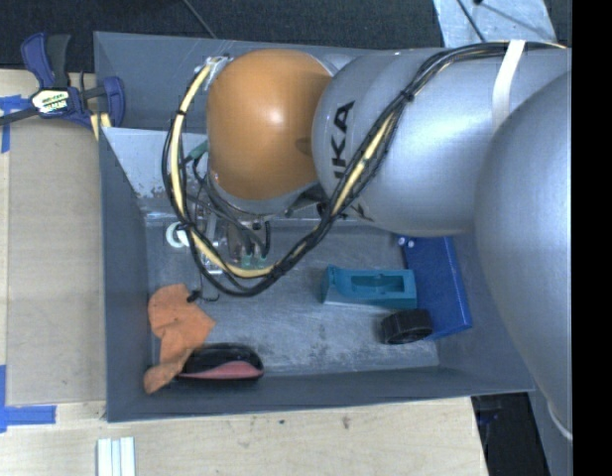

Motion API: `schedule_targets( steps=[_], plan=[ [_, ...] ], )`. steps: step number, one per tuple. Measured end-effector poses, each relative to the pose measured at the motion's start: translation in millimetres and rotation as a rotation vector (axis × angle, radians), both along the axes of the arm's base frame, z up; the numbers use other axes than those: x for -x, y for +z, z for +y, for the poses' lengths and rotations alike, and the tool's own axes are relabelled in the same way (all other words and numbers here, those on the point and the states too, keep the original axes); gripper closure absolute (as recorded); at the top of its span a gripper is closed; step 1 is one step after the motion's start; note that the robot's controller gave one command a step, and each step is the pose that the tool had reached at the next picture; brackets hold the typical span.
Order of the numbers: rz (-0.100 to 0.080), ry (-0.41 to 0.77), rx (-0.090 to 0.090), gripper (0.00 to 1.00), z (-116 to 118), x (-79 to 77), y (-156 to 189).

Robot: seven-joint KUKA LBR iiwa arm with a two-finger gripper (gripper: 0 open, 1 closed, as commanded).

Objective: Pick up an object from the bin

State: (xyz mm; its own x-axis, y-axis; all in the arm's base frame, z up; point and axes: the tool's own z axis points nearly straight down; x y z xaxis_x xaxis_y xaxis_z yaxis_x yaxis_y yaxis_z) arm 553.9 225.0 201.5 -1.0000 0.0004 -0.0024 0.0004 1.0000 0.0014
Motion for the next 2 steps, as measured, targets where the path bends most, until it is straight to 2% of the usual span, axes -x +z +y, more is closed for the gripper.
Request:
schedule_targets(
  steps=[1,2],
  plan=[
    [-0.003,-0.056,-0.001,0.0,8,12.0,-74],
    [0.003,-0.191,0.001,0.0,8,14.5,-89]
  ],
)
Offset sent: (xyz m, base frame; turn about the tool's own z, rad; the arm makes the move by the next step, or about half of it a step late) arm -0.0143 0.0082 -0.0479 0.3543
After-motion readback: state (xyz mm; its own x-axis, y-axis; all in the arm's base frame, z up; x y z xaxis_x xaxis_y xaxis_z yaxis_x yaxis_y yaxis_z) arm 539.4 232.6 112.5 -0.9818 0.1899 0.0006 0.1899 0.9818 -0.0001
